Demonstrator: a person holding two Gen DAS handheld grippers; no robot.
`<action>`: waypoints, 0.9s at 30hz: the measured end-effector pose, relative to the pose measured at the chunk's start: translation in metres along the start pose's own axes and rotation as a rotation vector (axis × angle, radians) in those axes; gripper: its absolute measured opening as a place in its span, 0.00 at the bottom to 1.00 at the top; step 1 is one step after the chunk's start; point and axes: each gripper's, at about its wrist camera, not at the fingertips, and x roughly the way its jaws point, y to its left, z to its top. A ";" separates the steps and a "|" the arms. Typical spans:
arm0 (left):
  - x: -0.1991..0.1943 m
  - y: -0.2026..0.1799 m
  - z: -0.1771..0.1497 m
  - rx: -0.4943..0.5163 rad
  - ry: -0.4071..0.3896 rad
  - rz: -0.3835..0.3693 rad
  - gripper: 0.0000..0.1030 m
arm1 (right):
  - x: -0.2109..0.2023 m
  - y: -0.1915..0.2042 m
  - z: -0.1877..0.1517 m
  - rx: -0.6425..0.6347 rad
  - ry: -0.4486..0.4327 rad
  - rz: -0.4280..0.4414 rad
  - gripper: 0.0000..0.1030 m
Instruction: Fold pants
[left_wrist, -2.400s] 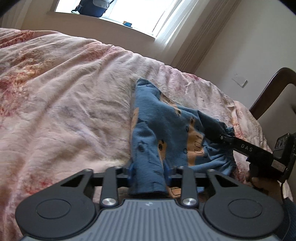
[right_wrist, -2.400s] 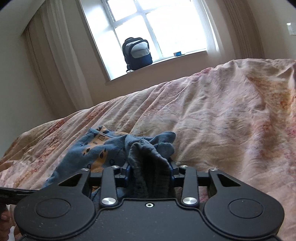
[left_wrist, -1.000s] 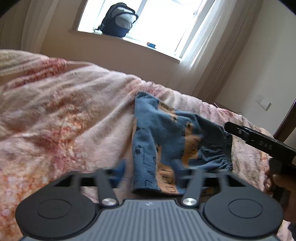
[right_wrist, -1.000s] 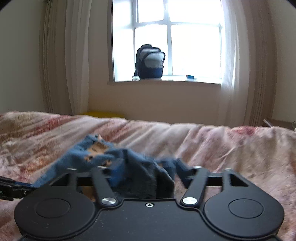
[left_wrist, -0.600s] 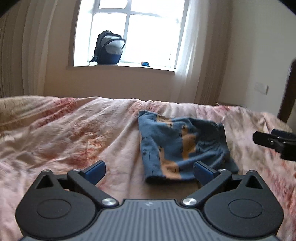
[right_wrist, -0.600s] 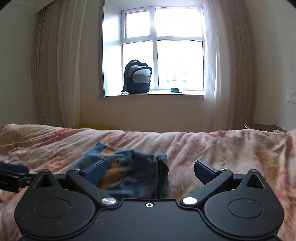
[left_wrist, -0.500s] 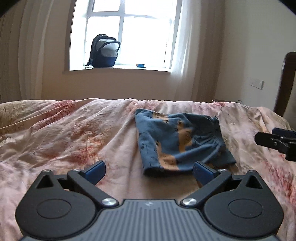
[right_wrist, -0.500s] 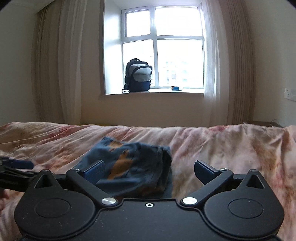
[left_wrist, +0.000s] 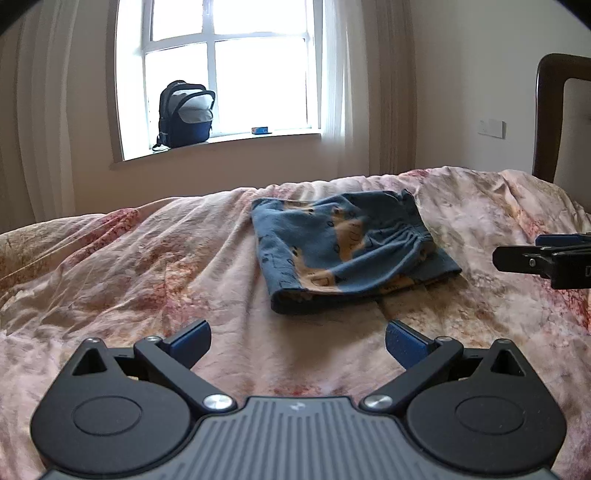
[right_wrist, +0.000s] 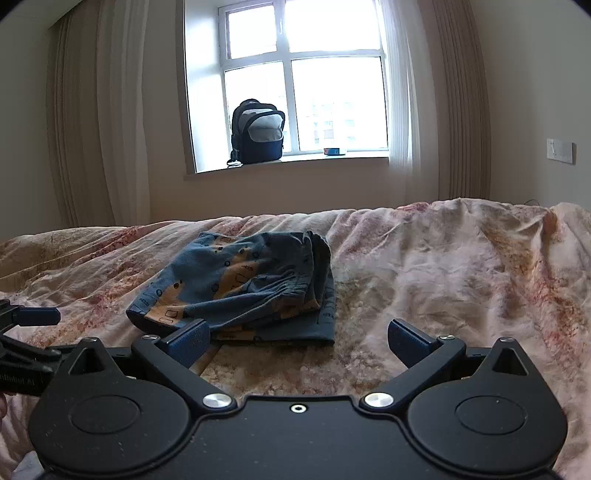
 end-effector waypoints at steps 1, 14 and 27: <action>0.000 0.000 0.000 0.001 0.002 -0.002 1.00 | 0.000 0.000 -0.001 0.001 0.003 0.000 1.00; 0.002 0.011 -0.001 -0.055 0.020 0.027 1.00 | 0.001 0.003 -0.003 -0.013 0.017 0.006 0.99; 0.003 0.016 -0.001 -0.070 0.025 0.031 1.00 | 0.002 0.002 -0.004 -0.016 0.025 0.010 1.00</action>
